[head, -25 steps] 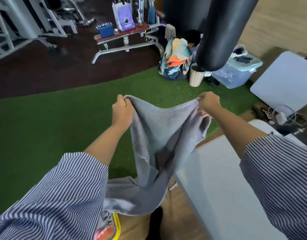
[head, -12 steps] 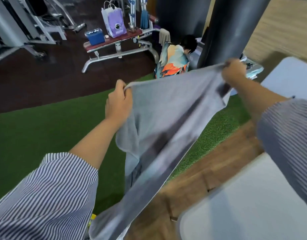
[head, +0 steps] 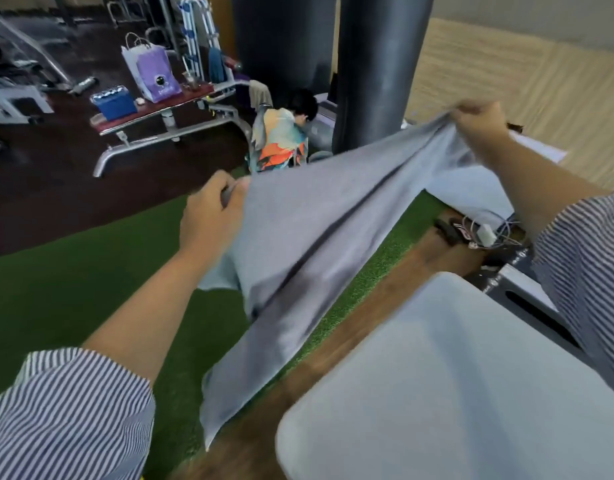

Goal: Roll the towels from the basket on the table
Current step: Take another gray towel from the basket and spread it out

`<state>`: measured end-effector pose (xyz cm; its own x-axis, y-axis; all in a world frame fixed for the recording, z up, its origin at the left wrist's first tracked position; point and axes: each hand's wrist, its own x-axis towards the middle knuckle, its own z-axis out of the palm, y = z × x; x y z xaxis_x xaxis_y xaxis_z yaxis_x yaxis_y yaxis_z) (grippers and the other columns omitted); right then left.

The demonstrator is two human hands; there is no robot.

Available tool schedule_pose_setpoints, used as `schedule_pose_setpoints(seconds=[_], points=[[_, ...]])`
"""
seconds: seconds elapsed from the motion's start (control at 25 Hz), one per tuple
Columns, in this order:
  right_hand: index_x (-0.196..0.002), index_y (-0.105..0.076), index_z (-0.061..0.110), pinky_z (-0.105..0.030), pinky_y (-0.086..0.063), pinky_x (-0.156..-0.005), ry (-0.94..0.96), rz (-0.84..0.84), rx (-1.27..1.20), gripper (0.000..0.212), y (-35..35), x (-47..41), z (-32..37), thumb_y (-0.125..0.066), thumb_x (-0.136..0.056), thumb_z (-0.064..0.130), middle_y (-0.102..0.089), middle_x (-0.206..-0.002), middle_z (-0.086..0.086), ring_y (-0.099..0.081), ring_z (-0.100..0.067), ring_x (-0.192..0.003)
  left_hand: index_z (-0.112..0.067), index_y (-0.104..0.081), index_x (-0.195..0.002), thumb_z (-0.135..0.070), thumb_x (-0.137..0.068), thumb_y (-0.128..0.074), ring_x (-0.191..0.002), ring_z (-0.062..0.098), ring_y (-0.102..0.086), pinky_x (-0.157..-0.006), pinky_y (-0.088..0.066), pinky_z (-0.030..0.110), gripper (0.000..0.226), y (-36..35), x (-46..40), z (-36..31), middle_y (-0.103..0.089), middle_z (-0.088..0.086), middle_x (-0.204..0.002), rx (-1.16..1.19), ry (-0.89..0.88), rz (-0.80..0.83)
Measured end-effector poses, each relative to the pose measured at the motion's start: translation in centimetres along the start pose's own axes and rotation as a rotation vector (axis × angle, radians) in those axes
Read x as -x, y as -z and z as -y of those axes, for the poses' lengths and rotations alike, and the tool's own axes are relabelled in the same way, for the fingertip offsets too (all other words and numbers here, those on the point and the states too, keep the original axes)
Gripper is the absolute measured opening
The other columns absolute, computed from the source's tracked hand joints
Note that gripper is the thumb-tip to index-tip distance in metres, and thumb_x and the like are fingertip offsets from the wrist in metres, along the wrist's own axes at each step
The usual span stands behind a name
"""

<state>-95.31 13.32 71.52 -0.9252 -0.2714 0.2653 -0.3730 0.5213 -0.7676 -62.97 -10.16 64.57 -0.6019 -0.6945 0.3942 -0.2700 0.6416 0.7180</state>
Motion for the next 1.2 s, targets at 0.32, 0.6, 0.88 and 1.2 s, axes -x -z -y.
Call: schedule_pose_setpoints(seconds=[0.32, 0.6, 0.88, 1.2], points=[[-0.107, -0.068, 0.013, -0.035, -0.039, -0.103, 0.01, 0.201, 0.273, 0.026, 0.0, 3.2, -9.1, -0.052, -0.088, 0.019, -0.064, -0.117, -0.012, -0.054, -0.029, -0.114, -0.016, -0.034, -0.07, -0.046, -0.096, -0.045, -0.057, 0.023, -0.041, -0.057, -0.035, 0.035, 0.042, -2.3, 5.1, 1.0, -0.041, 0.001, -0.059, -0.103, 0.058, 0.062], [-0.095, -0.061, 0.003, -0.041, -0.05, -0.081, 0.164, 0.354, 0.791, 0.015, -7.9, 2.9, -13.3, -0.048, -0.088, 0.002, -0.06, -0.103, -0.022, -0.057, -0.039, -0.091, -0.012, -0.04, -0.074, -0.046, -0.097, -0.043, -0.057, 0.023, -0.044, -0.056, -0.036, 0.033, 0.041, -2.1, 2.6, 4.7, -0.046, 0.008, -0.061, -0.196, 0.116, -0.012], [-0.117, -0.051, 0.001, -0.035, -0.043, -0.07, -0.183, 0.268, 0.654, 0.03, -16.2, 1.9, -12.4, -0.043, -0.088, -0.004, -0.053, -0.118, -0.024, -0.055, -0.039, -0.101, -0.013, -0.039, -0.072, -0.044, -0.097, -0.045, -0.054, 0.02, -0.04, -0.055, -0.035, 0.032, 0.04, -3.0, -0.1, 9.5, -0.042, 0.005, -0.059, -0.196, 0.164, 0.054], [-0.121, -0.043, 0.016, -0.046, -0.054, -0.076, -0.234, -0.042, -0.04, 0.03, -13.8, -8.6, -5.0, -0.033, -0.093, 0.021, -0.051, -0.114, -0.015, -0.057, -0.037, -0.096, -0.017, -0.043, -0.073, -0.043, -0.096, -0.05, -0.054, 0.015, -0.036, -0.055, -0.033, 0.032, 0.035, -3.1, -6.6, 6.2, -0.039, -0.006, -0.056, -0.048, -0.013, -0.023]])
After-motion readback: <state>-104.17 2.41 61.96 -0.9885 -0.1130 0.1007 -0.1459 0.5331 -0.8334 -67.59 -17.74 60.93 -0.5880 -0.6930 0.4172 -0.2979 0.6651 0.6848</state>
